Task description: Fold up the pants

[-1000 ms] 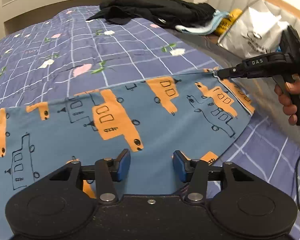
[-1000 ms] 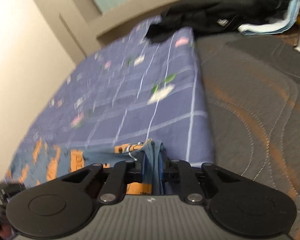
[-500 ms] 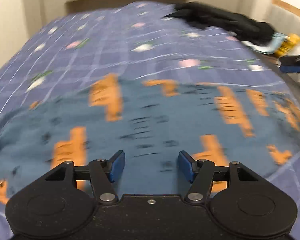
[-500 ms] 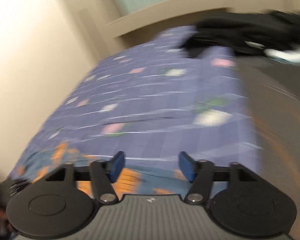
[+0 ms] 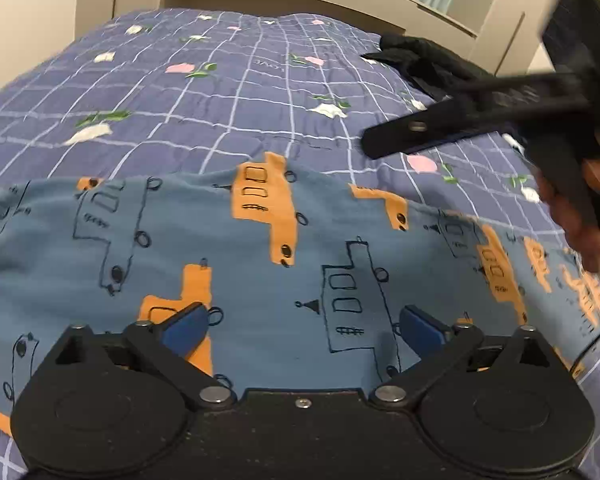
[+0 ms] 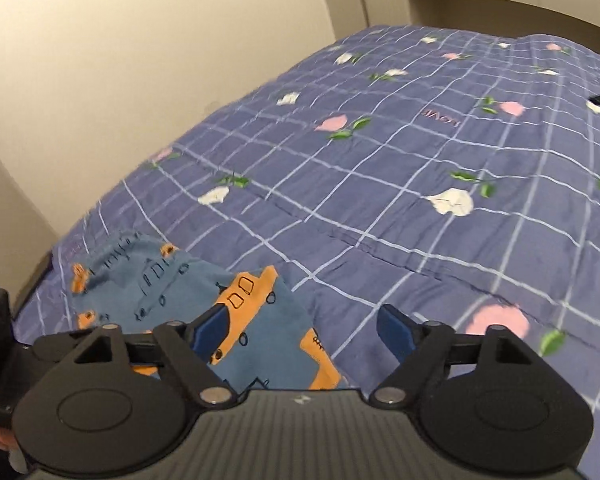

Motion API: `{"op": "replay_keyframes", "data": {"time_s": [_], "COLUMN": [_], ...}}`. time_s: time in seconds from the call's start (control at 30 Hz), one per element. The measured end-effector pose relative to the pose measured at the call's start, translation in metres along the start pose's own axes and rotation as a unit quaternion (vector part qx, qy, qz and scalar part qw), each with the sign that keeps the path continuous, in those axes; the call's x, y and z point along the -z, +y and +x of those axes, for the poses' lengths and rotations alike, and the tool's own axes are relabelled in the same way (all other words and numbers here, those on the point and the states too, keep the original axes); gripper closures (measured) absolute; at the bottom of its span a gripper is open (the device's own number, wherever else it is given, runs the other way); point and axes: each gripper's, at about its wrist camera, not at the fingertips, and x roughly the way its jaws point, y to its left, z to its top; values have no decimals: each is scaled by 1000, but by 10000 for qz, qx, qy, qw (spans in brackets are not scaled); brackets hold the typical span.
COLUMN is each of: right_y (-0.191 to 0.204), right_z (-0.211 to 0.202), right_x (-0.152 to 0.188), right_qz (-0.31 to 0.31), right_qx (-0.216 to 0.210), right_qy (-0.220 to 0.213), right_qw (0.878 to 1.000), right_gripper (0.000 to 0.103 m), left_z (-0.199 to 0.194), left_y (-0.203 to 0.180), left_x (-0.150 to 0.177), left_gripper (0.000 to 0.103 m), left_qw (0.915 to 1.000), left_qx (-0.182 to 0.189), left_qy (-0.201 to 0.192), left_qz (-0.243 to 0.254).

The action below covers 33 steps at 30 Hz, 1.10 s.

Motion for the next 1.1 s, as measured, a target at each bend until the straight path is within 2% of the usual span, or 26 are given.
{"op": "replay_keyframes", "data": {"time_s": [0.1,0.3,0.47,0.67,0.77,0.8,0.83,0.97,1.0,1.03,1.07,1.1], "right_y": [-2,-6,-4,-8,-6,-3,1,17,20,21,22,23], "right_z": [16,35,52,74,79,80,82,92,96,99,99,97], "right_x": [-5,-9,-18,-25,-30,-32,-34,-41,-42,-42,-42,-42], "right_qz": [-85,-200,-363,-497,-593,-641,-714,-1029,-1086,-1124,-1141,-1188], "right_qx": [-10,-132,-271,-310,-464,-575,-744,-856,-830,-838,-960,-1026], "right_qy": [174,381,549,802,873,895,915,1054,1157,1236,1255,1206], "right_qw": [9998,9990,9975,9951,9933,9923,9905,9854,9838,9824,9808,9802], "right_gripper": [15,16,17,26,42,56,61,61,66,85,94,95], "left_z": [3,-3,-3,-6,-6,-6,-6,-6,-6,-6,-6,-7], "left_y": [-3,7,6,4,5,5,5,4,4,4,4,4], "left_x": [1,2,6,9,8,8,8,9,9,9,10,10], "left_gripper": [1,1,1,1,1,1,1,1,1,1,1,1], "left_qw": [9998,9998,9998,9998,9998,9998,9997,9997,9997,9997,9997,9997], "left_qx": [-61,182,182,173,201,206,217,211,210,207,210,222], "left_qy": [28,73,72,26,30,29,30,29,30,31,28,23], "left_qz": [207,9,91,83,72,68,60,88,103,115,120,107]}}
